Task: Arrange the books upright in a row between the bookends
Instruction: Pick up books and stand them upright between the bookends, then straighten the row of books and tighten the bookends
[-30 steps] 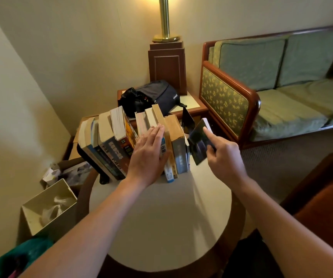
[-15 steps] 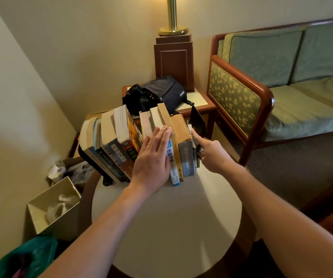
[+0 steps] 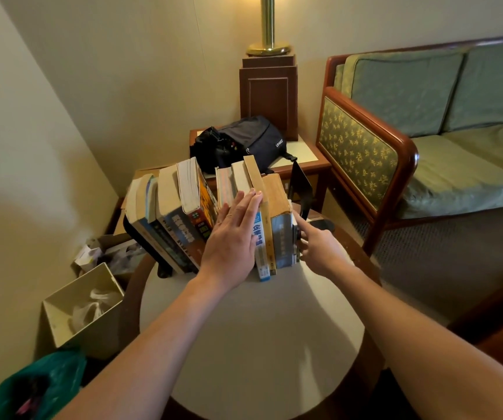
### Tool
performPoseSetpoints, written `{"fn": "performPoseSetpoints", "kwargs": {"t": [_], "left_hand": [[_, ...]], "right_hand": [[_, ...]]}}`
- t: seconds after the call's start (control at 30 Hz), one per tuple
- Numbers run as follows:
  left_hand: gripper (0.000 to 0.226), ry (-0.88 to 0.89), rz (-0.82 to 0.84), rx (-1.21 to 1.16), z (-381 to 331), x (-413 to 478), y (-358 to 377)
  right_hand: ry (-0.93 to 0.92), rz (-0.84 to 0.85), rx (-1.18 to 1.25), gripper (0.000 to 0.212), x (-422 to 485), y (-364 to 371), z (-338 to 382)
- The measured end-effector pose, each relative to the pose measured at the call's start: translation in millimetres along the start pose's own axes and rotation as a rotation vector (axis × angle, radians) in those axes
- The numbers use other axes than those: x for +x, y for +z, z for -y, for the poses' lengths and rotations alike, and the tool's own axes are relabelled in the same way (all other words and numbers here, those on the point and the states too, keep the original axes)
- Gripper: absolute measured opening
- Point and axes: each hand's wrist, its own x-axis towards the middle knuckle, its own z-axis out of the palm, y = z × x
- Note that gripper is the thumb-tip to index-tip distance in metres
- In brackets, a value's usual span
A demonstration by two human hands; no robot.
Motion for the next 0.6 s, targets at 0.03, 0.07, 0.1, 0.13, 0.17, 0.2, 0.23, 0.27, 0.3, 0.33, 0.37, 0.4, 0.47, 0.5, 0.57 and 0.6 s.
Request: {"fn": "performPoseSetpoints", "kwargs": {"t": [0.03,0.07,0.1,0.13,0.17,0.2,0.23,0.27,0.3,0.33,0.37,0.4,0.47,0.5,0.57,0.6], "left_hand": [[0.084,0.004,0.002,0.001,1,0,0],[0.083,0.012,0.002,0.004,2,-1,-1],[0.082,0.020,0.002,0.007,2,-1,-2],[0.081,0.030,-0.002,0.011,3,-3,-3],[0.080,0.038,-0.012,0.016,2,-5,-3],[0.079,0.043,-0.031,0.018,1,-8,-3],[0.079,0.042,-0.056,0.016,0,-13,-3],[0.080,0.036,-0.087,0.007,-2,-18,-2],[0.080,0.024,-0.118,-0.006,-4,-25,-1],[0.081,0.007,-0.148,-0.019,-6,-33,1],[0.081,-0.018,-0.173,-0.034,-8,-41,2],[0.080,-0.050,-0.199,-0.051,-9,-49,4],[0.079,-0.106,-0.267,-0.081,-8,-67,8],[0.079,-0.123,-0.303,-0.084,-6,-75,11],[0.082,-0.161,-0.366,-0.082,1,-89,16],[0.085,-0.193,-0.390,-0.092,4,-94,18]], "right_hand": [[0.002,-0.010,0.019,0.094,-2,2,-1],[0.002,-0.017,0.032,0.094,-5,3,-2],[0.000,-0.022,0.035,0.093,-8,3,-2],[-0.006,-0.031,0.041,0.092,-13,2,-2],[-0.018,-0.050,0.053,0.090,-17,1,-2],[-0.040,-0.079,0.064,0.089,-21,-1,-2],[-0.072,-0.115,0.069,0.087,-25,-4,-1],[-0.110,-0.157,0.065,0.083,-29,-8,1],[-0.156,-0.198,0.059,0.078,-33,-12,3],[-0.212,-0.234,0.052,0.072,-37,-17,6],[-0.280,-0.267,0.044,0.067,-40,-22,11],[-0.351,-0.295,0.038,0.062,-43,-27,17],[-0.472,-0.333,0.007,0.056,-45,-36,32],[-0.516,-0.345,-0.018,0.055,-45,-40,41],[-0.564,-0.339,-0.066,0.054,-43,-46,63],[-0.585,-0.321,-0.088,0.053,-41,-47,76]]}}
